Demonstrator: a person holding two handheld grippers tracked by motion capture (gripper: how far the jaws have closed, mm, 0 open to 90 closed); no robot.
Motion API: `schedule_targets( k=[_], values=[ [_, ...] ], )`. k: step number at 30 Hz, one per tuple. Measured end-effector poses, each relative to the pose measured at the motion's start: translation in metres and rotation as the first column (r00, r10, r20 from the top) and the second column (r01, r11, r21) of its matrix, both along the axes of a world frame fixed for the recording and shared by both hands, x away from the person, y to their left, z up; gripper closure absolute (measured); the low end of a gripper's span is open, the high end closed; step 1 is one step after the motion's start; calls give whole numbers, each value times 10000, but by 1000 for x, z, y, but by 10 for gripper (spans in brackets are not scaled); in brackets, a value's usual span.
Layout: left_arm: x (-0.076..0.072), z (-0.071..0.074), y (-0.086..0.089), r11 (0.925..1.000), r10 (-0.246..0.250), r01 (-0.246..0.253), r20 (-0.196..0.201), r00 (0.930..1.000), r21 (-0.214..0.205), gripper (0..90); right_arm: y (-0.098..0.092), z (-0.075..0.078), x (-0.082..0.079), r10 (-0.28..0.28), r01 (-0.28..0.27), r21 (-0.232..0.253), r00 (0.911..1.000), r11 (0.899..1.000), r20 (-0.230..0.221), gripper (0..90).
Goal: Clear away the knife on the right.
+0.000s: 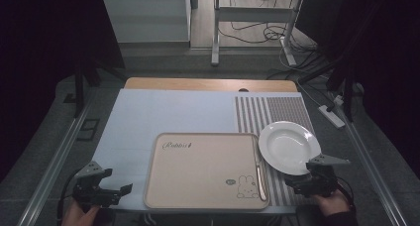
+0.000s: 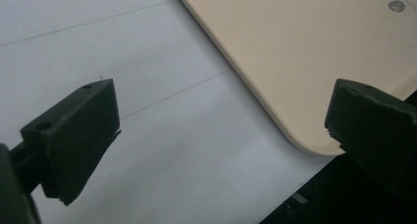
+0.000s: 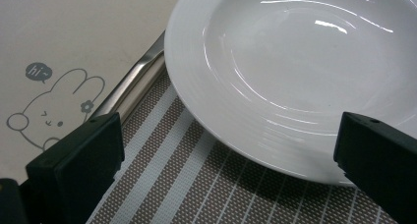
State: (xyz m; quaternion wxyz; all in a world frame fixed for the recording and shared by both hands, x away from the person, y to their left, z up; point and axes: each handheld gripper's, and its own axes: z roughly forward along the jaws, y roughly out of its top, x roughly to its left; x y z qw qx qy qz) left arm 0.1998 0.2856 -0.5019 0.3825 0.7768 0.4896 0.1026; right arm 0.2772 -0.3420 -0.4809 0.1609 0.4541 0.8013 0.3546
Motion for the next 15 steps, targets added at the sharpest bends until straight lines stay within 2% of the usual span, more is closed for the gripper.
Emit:
schedule_targets(
  k=[8, 15],
  values=[
    [0, 0, 0, 10000, 3, -3, -6, 10000, 10, 12, -4, 1, -6, -140, 141, -168, 9999, 9998, 56, 0],
    [1, 0, -1, 10000, -3, 3, -11, 10000, 21, 12, -4, -1, -5, -182, 177, -343, 9997, 9993, -136, 0]
  ],
)
